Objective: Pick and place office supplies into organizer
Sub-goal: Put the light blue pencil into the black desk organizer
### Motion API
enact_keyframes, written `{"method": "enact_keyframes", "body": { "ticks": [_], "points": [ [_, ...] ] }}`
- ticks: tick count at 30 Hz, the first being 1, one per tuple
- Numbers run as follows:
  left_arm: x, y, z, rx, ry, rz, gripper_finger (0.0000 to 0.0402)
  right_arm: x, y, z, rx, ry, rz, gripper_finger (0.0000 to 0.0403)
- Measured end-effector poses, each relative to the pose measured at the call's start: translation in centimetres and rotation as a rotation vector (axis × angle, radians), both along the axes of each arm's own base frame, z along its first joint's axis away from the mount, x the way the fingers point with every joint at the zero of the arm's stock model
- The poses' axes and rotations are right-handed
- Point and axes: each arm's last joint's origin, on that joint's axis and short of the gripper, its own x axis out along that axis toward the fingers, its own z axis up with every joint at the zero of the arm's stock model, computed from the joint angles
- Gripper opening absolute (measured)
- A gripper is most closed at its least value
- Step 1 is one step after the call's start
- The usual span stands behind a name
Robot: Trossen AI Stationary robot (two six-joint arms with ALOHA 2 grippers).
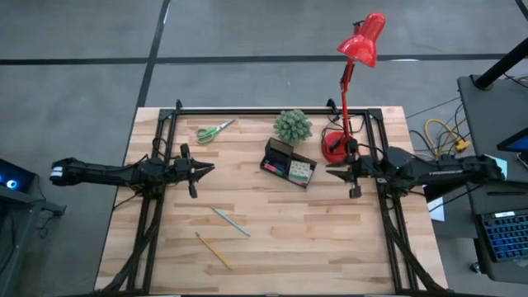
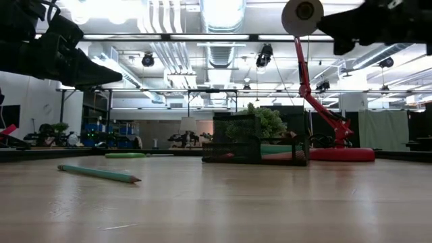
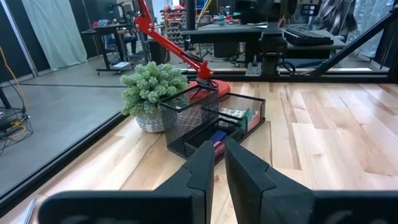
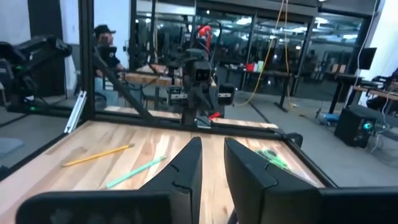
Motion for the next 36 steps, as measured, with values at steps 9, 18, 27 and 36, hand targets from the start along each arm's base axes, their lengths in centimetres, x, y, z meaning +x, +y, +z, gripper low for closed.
{"method": "enact_keyframes", "body": {
  "ticks": [9,18,27,36],
  "points": [
    [0.0,0.0,0.0,0.000,0.004,0.000,0.0026,-1.3,0.0,-1.3,0.018,0.012,0.001,0.0059],
    [0.0,0.0,0.0,0.046,0.011,0.001,0.0026,-1.3,0.0,-2.8,-0.047,0.150,0.000,0.0059],
    [0.1,0.0,0.2,0.126,0.012,0.002,0.0026,-1.3,0.0,-2.9,-0.004,0.154,0.000,0.0059],
    [0.2,0.0,1.0,0.144,-0.059,-0.021,0.0026,-1.2,0.1,-3.1,0.059,0.169,0.007,0.0059]
  ]
}}
